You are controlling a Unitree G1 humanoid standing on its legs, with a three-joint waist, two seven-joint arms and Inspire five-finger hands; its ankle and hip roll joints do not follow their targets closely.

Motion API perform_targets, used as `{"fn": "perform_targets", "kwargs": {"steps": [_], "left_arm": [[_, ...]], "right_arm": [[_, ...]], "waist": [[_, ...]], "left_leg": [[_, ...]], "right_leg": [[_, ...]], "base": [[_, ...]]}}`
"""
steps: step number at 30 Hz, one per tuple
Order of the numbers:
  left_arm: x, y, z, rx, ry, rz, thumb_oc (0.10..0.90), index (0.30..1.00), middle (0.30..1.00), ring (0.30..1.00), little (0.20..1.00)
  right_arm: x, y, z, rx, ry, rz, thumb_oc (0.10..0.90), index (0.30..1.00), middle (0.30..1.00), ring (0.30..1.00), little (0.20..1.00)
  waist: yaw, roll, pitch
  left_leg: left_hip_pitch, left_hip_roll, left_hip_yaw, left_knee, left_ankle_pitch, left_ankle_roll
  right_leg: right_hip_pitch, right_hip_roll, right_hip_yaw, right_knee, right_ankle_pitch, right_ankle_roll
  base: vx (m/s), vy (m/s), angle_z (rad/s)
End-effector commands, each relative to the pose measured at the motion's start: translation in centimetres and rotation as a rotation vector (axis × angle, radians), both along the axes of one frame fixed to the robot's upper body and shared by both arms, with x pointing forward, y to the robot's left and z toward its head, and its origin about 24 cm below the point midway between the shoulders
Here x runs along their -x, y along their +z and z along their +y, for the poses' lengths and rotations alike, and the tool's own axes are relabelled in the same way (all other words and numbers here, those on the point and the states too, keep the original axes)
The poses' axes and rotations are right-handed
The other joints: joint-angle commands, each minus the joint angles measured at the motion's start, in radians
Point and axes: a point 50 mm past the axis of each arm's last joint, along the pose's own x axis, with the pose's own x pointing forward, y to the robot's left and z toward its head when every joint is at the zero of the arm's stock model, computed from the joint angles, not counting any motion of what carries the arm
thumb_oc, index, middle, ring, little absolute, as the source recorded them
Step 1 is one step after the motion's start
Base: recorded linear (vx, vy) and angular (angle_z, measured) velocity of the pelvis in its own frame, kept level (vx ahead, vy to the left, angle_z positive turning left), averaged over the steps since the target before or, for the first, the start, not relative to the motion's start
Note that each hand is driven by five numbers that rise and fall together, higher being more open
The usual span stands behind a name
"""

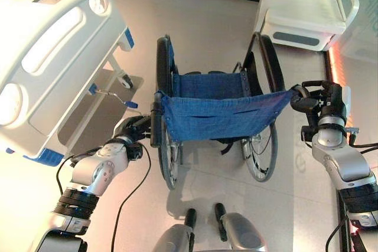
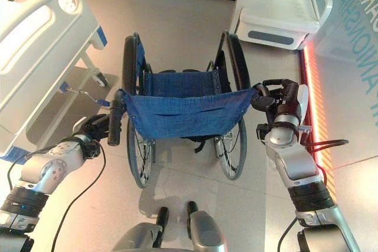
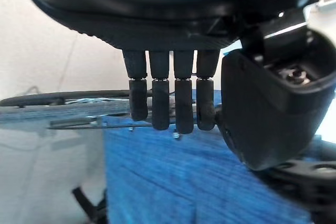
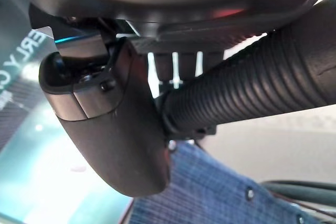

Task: Push the wheelchair next to the bed

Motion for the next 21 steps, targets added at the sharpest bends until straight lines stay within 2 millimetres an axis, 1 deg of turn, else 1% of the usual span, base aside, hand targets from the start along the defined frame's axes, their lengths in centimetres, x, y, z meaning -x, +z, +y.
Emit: {"fn": "perform_targets", "kwargs": {"steps": [1, 6, 7, 8, 13, 14, 15, 16, 18, 21], "left_arm": [[-0.4, 6.6, 0.8, 0.027, 0.041, -0.358, 0.8, 0.9, 0.9, 0.9, 0.9], [-0.3, 7.2, 1.6, 0.05, 0.068, -0.398, 0.8, 0.9, 0.9, 0.9, 0.9], [-0.3, 7.5, 1.5, 0.064, 0.059, -0.406, 0.8, 0.9, 0.9, 0.9, 0.9], [-0.3, 7.7, 1.4, 0.078, 0.047, -0.408, 0.8, 0.9, 0.9, 0.9, 0.9], [-0.4, 8.3, -0.4, 0.194, -0.043, -0.437, 0.8, 0.9, 0.9, 0.9, 0.9], [-0.4, 8.3, -0.4, 0.194, -0.043, -0.437, 0.8, 0.9, 0.9, 0.9, 0.9], [-0.2, 8.5, -1.2, 0.222, -0.074, -0.462, 0.8, 0.9, 0.9, 0.9, 0.9], [0.0, 8.8, -1.5, 0.23, -0.086, -0.477, 0.8, 0.9, 0.9, 0.9, 0.9], [0.3, 9.0, -1.9, 0.23, -0.096, -0.5, 0.8, 0.9, 0.9, 0.9, 0.9], [0.7, 8.9, -2.3, 0.244, -0.114, -0.489, 0.8, 0.9, 0.9, 0.9, 0.9]], "right_arm": [[0.6, -3.9, 3.7, -0.249, 0.132, 0.065, 0.4, 0.3, 0.3, 0.3, 0.3], [0.8, -4.6, 3.5, -0.246, 0.115, 0.092, 0.4, 0.3, 0.3, 0.3, 0.3], [1.0, -4.7, 3.4, -0.246, 0.111, 0.095, 0.4, 0.3, 0.3, 0.3, 0.3], [1.0, -4.8, 3.3, -0.246, 0.11, 0.098, 0.4, 0.3, 0.3, 0.3, 0.3], [1.2, -4.9, 3.4, -0.247, 0.113, 0.107, 0.4, 0.3, 0.3, 0.3, 0.3], [1.2, -5.0, 3.4, -0.247, 0.113, 0.107, 0.4, 0.3, 0.3, 0.3, 0.3], [1.3, -5.1, 3.6, -0.249, 0.117, 0.11, 0.4, 0.3, 0.3, 0.3, 0.3], [1.3, -5.1, 3.6, -0.251, 0.118, 0.109, 0.4, 0.3, 0.3, 0.3, 0.3], [1.5, -5.4, 3.8, -0.256, 0.117, 0.11, 0.4, 0.3, 0.3, 0.3, 0.3], [1.7, -5.7, 3.9, -0.262, 0.115, 0.107, 0.4, 0.3, 0.3, 0.3, 0.3]], "waist": [[0.028, 0.044, -0.06], [0.023, 0.048, -0.071], [0.022, 0.042, -0.074], [0.022, 0.042, -0.078], [0.019, 0.04, -0.088], [0.019, 0.04, -0.088], [0.02, 0.04, -0.089], [0.021, 0.04, -0.089], [0.022, 0.04, -0.09], [0.025, 0.041, -0.089]], "left_leg": [[0.116, -0.045, -0.002, -0.04, -0.063, 0.05], [0.138, -0.04, 0.008, -0.045, -0.068, 0.051], [0.135, -0.045, 0.01, -0.042, -0.061, 0.048], [0.138, -0.045, 0.009, -0.044, -0.061, 0.048], [0.156, -0.041, 0.006, -0.056, -0.063, 0.048], [0.156, -0.041, 0.006, -0.056, -0.063, 0.048], [0.161, -0.039, 0.002, -0.062, -0.061, 0.047], [0.165, -0.038, -0.001, -0.067, -0.06, 0.047], [0.169, -0.036, -0.005, -0.075, -0.057, 0.048], [0.179, -0.031, -0.009, -0.085, -0.053, 0.047]], "right_leg": [[-0.049, 0.027, 0.025, -0.201, 0.266, 0.03], [-0.043, 0.028, 0.025, -0.188, 0.26, 0.03], [-0.045, 0.021, 0.026, -0.187, 0.267, 0.031], [-0.044, 0.021, 0.025, -0.186, 0.266, 0.032], [-0.04, 0.02, 0.012, -0.182, 0.259, 0.03], [-0.04, 0.02, 0.012, -0.182, 0.259, 0.03], [-0.04, 0.023, 0.006, -0.178, 0.256, 0.029], [-0.041, 0.024, 0.003, -0.176, 0.255, 0.028], [-0.042, 0.027, -0.003, -0.175, 0.253, 0.027], [-0.043, 0.029, -0.015, -0.17, 0.253, 0.026]], "base": [[0.02, 0.031, 0.16], [0.03, 0.034, 0.11], [0.0, 0.0, 0.04], [0.0, -0.011, 0.04], [0.01, -0.005, 0.01], [0.01, -0.033, 0.0], [0.0, -0.042, 0.01], [0.0, -0.052, 0.02], [-0.01, -0.047, 0.04], [-0.02, -0.048, 0.03]]}}
